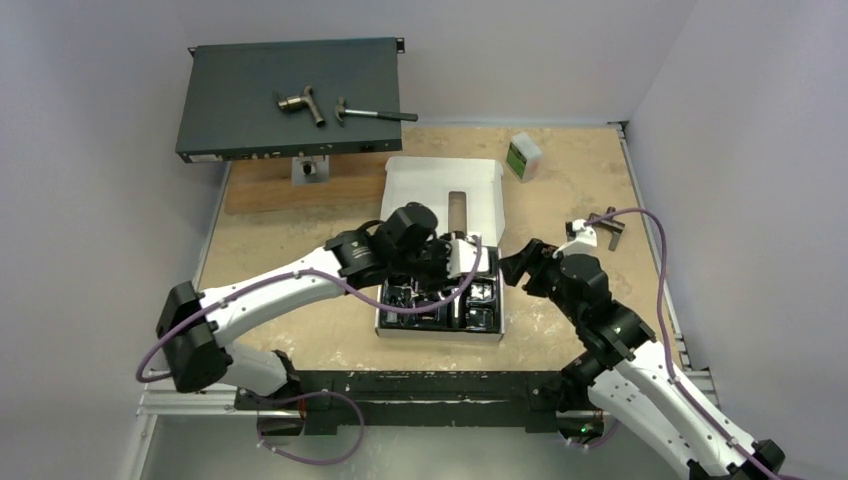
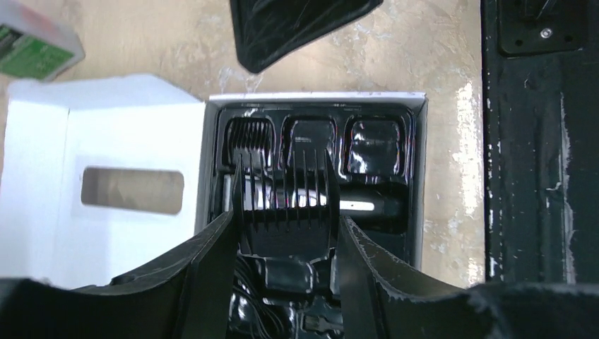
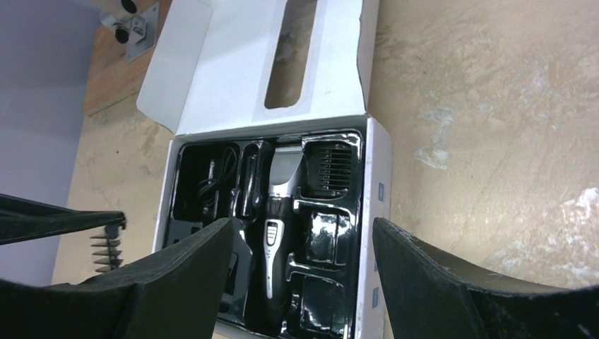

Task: Sort the hair-cutting tools
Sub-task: Place the haircut tool in the storage box.

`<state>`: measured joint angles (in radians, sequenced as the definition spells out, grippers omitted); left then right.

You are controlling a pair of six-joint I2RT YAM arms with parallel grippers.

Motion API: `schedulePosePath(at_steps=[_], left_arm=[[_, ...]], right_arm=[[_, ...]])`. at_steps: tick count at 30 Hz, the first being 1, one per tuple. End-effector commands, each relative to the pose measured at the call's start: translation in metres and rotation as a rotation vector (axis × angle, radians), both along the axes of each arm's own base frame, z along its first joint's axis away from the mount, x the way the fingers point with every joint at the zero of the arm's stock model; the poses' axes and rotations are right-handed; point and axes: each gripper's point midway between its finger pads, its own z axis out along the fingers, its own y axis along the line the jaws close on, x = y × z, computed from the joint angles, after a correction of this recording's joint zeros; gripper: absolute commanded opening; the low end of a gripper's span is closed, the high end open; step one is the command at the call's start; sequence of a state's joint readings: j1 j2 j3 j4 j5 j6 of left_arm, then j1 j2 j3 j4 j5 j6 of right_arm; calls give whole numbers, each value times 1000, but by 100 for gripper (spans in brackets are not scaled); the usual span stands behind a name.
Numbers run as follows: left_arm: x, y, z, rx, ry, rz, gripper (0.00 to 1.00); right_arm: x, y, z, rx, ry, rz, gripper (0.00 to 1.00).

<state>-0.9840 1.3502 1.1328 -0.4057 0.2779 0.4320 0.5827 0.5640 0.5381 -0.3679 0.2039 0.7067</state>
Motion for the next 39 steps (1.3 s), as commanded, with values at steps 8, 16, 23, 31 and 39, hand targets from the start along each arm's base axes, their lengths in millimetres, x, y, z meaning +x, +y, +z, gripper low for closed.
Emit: schedulePosePath(at_steps=[8, 16, 23, 31, 39], left_arm=[[-7, -61, -36, 193, -89, -286, 0], [3, -72, -51, 185, -112, -271, 0], [2, -76, -57, 190, -109, -298, 0], [10, -76, -57, 180, -131, -307, 0], [27, -75, -78, 239, -92, -313, 0]], right_arm=[[-8, -16, 0, 107, 42, -137, 71], [-8, -34, -9, 81, 35, -220, 75], [-6, -39, -24, 90, 93, -294, 79], [-7, -45, -40, 120, 162, -385, 80], [-8, -47, -44, 130, 176, -402, 80]])
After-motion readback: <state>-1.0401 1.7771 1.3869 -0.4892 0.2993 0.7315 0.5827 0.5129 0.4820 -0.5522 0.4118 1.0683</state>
